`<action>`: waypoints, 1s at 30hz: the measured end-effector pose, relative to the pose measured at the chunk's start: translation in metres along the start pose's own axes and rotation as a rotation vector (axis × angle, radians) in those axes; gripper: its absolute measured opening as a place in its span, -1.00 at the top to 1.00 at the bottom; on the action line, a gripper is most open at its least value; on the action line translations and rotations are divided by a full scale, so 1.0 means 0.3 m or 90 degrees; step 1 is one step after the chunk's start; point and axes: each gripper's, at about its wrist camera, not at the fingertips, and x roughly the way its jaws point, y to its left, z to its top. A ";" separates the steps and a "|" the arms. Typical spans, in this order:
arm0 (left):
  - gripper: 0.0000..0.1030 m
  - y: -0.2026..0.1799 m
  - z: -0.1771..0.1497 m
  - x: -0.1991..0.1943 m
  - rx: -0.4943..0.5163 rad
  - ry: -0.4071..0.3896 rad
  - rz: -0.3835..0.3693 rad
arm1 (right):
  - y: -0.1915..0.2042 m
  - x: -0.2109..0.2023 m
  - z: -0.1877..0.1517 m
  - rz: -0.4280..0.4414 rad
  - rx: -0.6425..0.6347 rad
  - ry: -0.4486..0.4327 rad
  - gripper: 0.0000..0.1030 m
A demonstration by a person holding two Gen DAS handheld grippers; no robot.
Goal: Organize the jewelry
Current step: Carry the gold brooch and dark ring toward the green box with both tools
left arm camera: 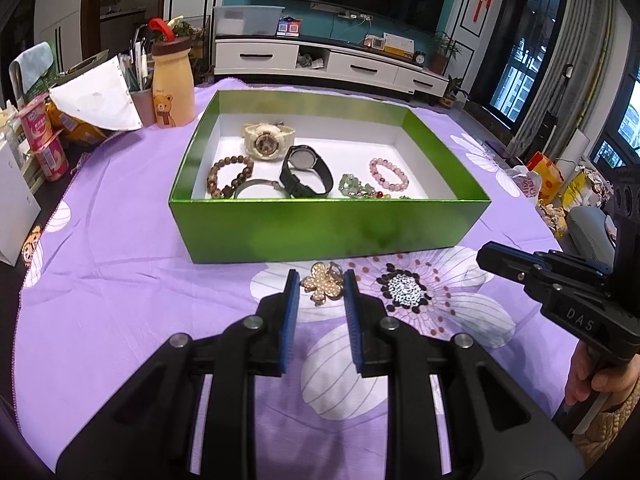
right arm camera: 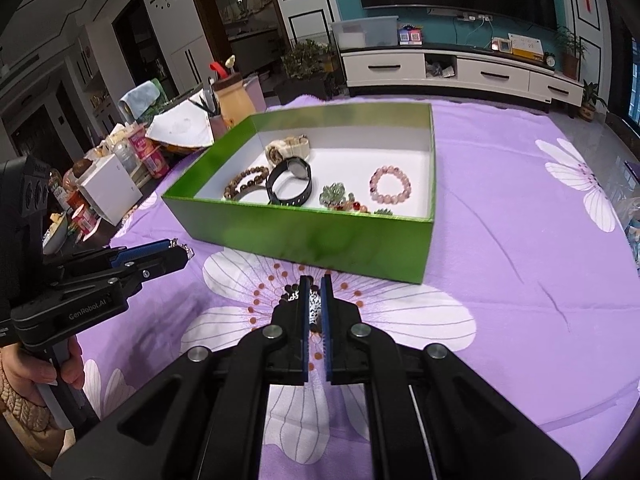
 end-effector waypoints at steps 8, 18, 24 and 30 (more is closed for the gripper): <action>0.57 -0.024 0.031 -0.019 0.011 -0.012 0.001 | -0.019 -0.057 0.022 0.002 0.001 -0.030 0.90; 0.57 -0.027 0.020 -0.007 0.010 -0.006 -0.002 | -0.163 -0.004 -0.054 -0.033 0.062 0.037 0.34; 0.57 -0.033 0.011 0.018 0.006 0.003 -0.010 | -0.149 0.046 -0.123 -0.065 0.028 0.073 0.22; 0.57 -0.039 0.008 0.021 0.007 0.006 -0.011 | -0.068 0.106 -0.158 -0.099 -0.045 0.080 0.49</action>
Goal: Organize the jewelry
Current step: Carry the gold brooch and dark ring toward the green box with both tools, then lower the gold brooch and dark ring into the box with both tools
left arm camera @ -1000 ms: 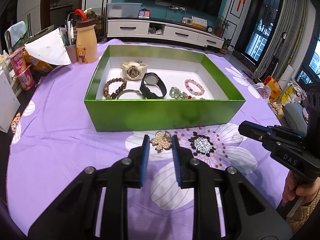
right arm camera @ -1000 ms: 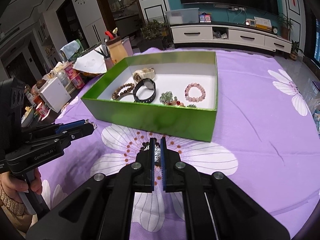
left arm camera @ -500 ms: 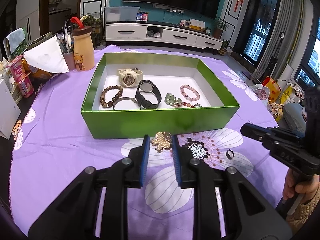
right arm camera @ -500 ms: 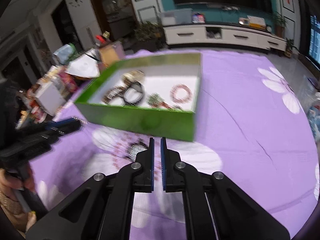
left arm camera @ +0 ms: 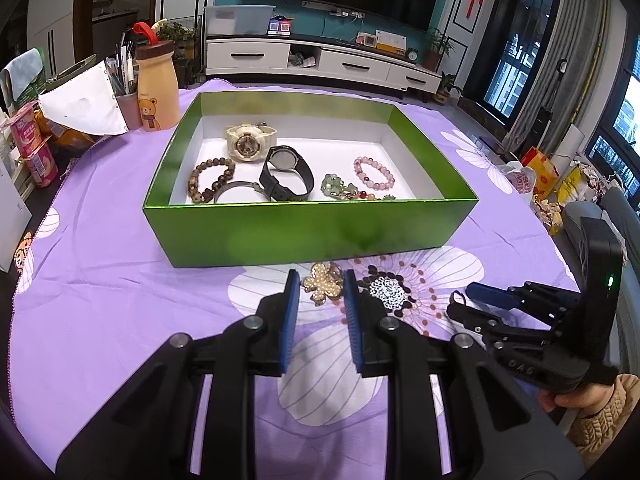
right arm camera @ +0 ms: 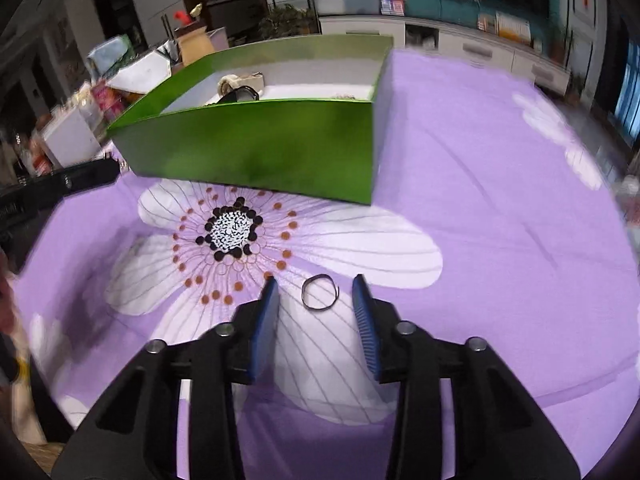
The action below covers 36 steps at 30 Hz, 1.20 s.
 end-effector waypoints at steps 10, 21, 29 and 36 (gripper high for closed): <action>0.57 0.008 -0.007 0.006 -0.006 0.001 -0.002 | -0.006 -0.064 0.018 0.012 -0.003 -0.038 0.63; 0.57 0.016 0.027 -0.018 -0.004 -0.017 -0.001 | 0.017 -0.182 0.135 0.035 -0.008 -0.117 0.63; 0.57 0.006 0.102 -0.045 0.011 -0.045 0.005 | 0.025 -0.226 0.218 0.040 -0.016 -0.158 0.63; 0.57 -0.003 0.157 -0.052 0.022 -0.063 0.005 | 0.040 -0.233 0.257 0.044 -0.026 -0.175 0.63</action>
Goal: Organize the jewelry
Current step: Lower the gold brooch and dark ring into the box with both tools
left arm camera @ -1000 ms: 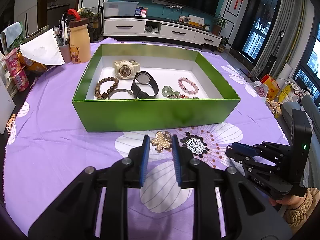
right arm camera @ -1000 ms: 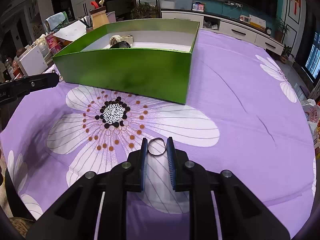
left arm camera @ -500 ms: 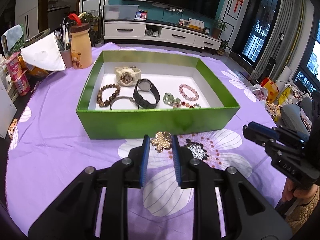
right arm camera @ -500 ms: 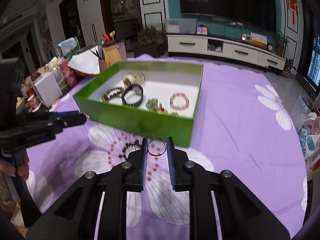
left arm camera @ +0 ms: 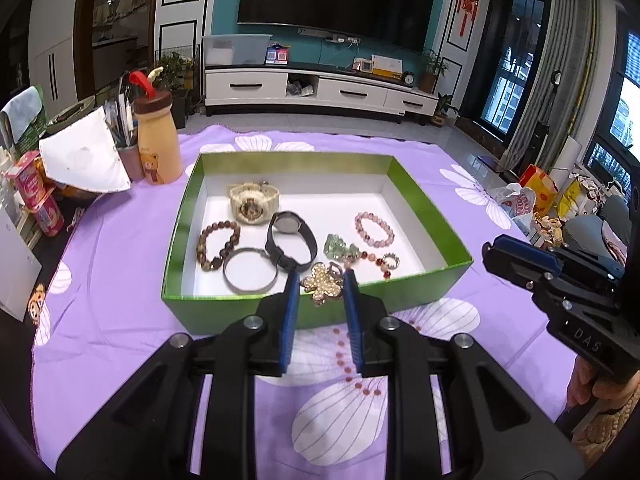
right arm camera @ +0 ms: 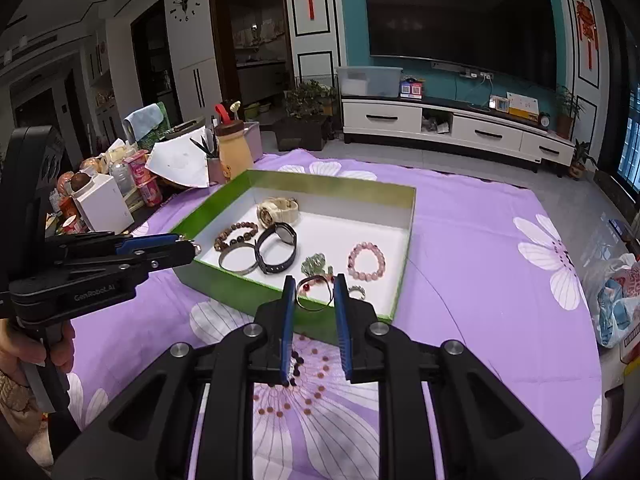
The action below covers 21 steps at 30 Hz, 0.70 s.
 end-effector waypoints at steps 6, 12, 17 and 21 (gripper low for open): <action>0.57 -0.007 0.040 0.006 0.008 -0.011 -0.002 | 0.009 0.016 0.027 0.006 -0.005 -0.007 0.63; 0.57 -0.009 0.072 0.020 0.018 -0.017 0.001 | 0.007 0.036 0.051 0.007 -0.007 -0.011 0.63; 0.57 -0.001 0.099 0.034 0.019 -0.022 0.002 | -0.004 0.061 0.066 0.005 -0.004 -0.010 0.63; 0.57 0.015 0.120 0.049 0.015 -0.023 0.003 | -0.019 0.079 0.076 0.006 0.003 -0.007 0.63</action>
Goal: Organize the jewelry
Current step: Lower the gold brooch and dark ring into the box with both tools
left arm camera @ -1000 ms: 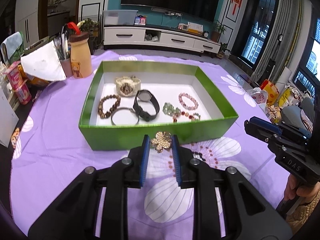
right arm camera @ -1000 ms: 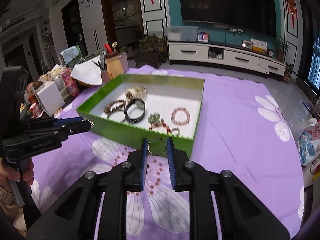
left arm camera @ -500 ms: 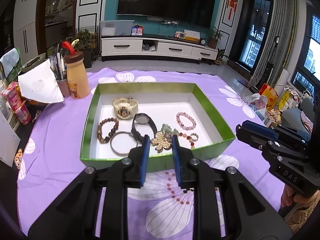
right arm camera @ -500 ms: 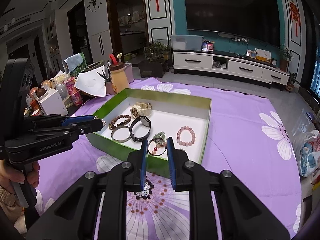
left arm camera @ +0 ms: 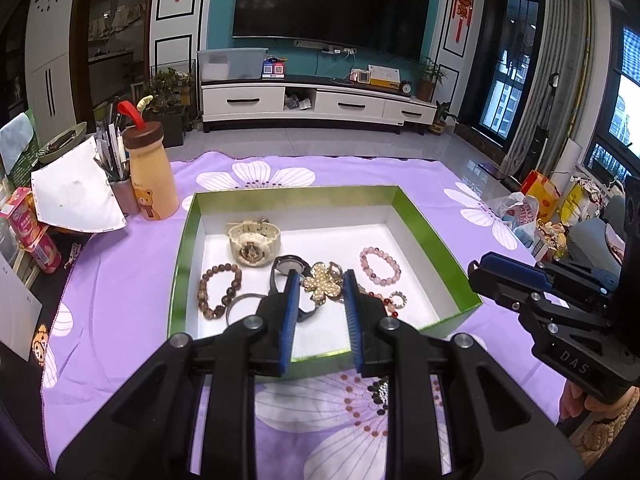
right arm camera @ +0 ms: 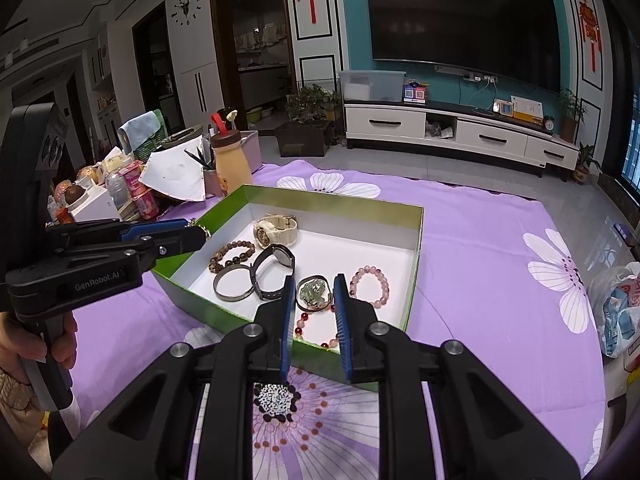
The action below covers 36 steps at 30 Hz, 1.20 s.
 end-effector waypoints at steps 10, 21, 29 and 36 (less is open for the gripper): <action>0.57 0.076 0.077 0.055 -0.034 0.003 -0.001 | -0.047 0.049 0.043 0.003 0.019 -0.001 0.63; 0.57 0.152 0.110 0.154 -0.084 0.032 -0.004 | -0.084 0.103 0.093 0.013 0.039 -0.004 0.63; 0.57 0.171 0.114 0.238 -0.085 0.060 0.011 | -0.097 0.164 0.096 0.028 0.053 0.013 0.63; 0.57 0.170 0.095 0.287 -0.078 0.077 0.021 | -0.106 0.229 0.092 0.032 0.062 0.035 0.63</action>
